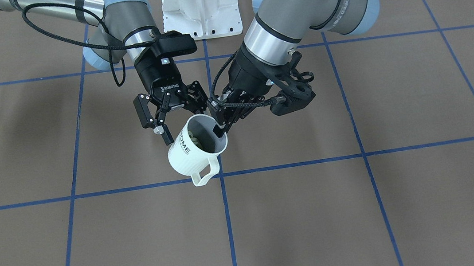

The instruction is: Left arm hands cup to right arm to dump lemon

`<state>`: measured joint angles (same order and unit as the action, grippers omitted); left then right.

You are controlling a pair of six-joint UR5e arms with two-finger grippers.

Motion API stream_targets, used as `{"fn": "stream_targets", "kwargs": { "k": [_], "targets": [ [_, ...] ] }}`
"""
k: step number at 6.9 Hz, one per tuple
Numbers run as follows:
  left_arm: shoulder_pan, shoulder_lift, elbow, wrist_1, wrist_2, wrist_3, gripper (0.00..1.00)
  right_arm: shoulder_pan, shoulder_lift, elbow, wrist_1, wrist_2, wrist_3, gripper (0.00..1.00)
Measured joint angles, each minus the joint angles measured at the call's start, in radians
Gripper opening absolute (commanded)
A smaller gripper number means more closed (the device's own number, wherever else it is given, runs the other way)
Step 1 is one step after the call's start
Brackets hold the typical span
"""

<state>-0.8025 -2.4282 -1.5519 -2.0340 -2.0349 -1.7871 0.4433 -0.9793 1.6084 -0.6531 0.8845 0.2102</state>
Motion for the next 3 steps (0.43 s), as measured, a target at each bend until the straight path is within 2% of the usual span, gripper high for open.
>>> {"fn": "stream_targets", "kwargs": {
  "k": [3],
  "targets": [
    [0.0,0.002,-0.002,0.0,-0.002,0.001,0.0,0.001,0.001,-0.002,0.0,-0.027,0.0,0.96]
  ]
}}
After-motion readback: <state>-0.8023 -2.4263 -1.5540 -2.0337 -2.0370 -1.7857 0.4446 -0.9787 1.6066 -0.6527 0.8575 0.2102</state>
